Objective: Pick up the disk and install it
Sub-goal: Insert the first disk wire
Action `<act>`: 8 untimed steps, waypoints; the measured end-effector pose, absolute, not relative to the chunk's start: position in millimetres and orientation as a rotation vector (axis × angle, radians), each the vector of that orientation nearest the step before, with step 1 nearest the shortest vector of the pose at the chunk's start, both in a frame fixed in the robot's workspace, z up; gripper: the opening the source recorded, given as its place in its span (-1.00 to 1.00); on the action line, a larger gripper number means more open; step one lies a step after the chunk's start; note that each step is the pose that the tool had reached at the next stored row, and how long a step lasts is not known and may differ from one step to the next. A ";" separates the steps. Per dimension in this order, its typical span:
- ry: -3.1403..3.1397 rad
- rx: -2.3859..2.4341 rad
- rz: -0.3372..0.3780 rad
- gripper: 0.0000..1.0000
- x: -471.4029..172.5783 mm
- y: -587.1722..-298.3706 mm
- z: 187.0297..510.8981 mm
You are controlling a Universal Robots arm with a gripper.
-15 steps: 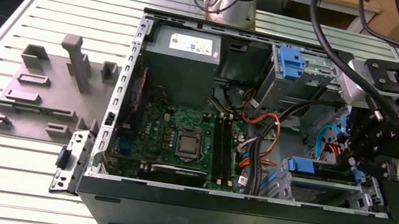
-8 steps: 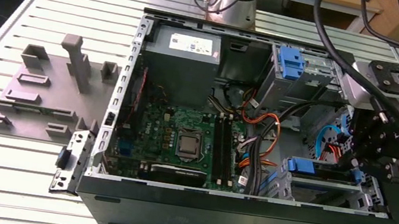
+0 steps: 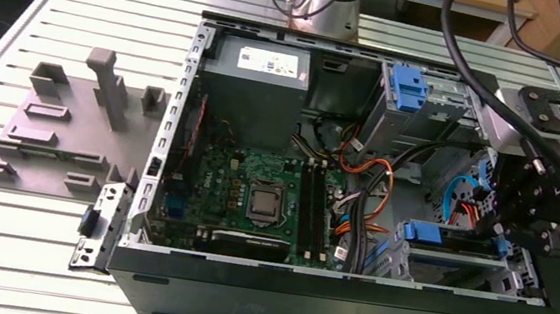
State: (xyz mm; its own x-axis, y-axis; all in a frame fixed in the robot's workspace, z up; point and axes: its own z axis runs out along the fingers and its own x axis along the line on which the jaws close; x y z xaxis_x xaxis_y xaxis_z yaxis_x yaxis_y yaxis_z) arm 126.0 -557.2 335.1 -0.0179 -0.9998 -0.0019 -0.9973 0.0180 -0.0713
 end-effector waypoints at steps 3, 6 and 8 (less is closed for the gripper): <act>2.204 -2.165 -0.076 -0.79 126.5 -557.2 334.1; 2.204 -2.164 -0.076 -0.79 127.0 -557.2 333.3; 2.203 -2.163 -0.074 -0.79 127.2 -557.2 333.0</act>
State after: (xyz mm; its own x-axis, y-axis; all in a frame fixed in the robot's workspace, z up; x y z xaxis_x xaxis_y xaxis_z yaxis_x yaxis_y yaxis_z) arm 127.2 -557.2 333.0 -0.0179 -0.9998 -0.0045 -0.9973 0.0182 -0.0713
